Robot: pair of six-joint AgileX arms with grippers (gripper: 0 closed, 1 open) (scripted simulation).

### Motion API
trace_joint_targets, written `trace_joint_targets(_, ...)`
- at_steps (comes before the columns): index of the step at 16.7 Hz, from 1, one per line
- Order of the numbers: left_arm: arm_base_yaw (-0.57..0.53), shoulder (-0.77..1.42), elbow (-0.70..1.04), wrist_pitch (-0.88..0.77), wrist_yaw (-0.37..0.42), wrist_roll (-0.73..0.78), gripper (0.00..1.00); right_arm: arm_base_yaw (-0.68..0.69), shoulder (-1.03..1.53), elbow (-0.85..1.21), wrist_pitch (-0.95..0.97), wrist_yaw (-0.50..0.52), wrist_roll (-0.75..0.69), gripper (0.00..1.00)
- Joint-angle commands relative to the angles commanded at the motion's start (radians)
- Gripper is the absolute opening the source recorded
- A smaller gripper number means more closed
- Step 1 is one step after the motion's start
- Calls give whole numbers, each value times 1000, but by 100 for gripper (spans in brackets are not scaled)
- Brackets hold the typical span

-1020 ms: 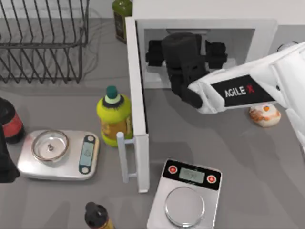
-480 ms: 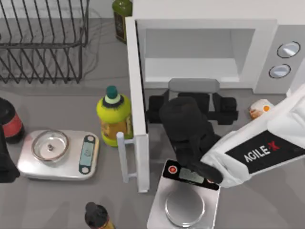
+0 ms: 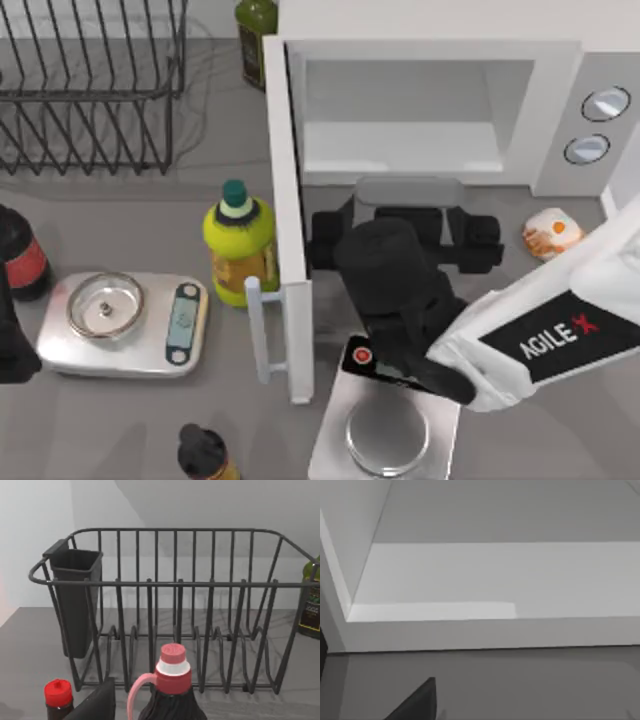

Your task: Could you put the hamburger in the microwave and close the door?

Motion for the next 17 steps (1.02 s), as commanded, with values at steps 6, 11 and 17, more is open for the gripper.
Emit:
trace_joint_targets(6, 0, 0, 0, 0, 0, 0, 100, 2, -157, 57, -223, -6, 0, 100)
trace_joint_targets(11, 0, 0, 0, 0, 0, 0, 100, 0, -282, 104, -386, -5, -1, 100)
trace_joint_targets(17, 0, 0, 0, 0, 0, 0, 100, -6, -292, 92, -385, -15, -2, 100)
